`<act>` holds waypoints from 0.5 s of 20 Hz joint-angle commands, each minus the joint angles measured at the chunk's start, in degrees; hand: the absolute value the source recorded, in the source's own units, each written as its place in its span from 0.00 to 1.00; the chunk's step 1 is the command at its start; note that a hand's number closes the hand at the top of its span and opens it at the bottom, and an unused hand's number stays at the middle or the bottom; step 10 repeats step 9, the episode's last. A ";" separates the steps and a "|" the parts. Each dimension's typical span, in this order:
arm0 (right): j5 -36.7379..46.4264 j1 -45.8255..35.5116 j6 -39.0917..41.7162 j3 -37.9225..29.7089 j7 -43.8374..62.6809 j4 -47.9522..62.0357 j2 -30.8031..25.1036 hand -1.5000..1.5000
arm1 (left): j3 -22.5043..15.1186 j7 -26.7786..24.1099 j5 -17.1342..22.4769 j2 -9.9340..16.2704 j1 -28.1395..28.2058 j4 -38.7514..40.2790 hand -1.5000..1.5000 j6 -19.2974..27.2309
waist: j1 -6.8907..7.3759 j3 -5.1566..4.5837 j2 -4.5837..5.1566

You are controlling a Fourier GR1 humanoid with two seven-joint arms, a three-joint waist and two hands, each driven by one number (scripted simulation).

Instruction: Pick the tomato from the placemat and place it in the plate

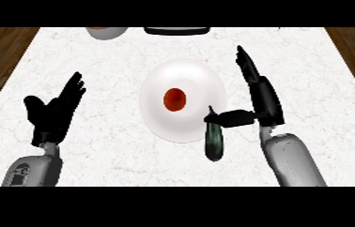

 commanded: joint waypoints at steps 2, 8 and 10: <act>-1.33 5.02 5.19 -2.85 -0.89 -4.07 -3.69 0.00 | 0.40 1.61 -0.82 -0.33 -1.77 0.15 0.50 0.43 | -0.25 0.00 -0.04; 2.20 1.29 5.84 -5.37 -0.03 1.60 -4.06 0.00 | -0.56 6.01 -1.20 -1.70 -1.26 -4.56 0.50 0.80 | 0.02 0.00 -0.02; 1.31 6.26 7.04 -4.91 0.40 -3.09 -4.29 0.00 | -0.36 3.40 -1.04 -1.78 2.87 -5.38 0.50 -0.21 | -0.05 -0.01 -0.06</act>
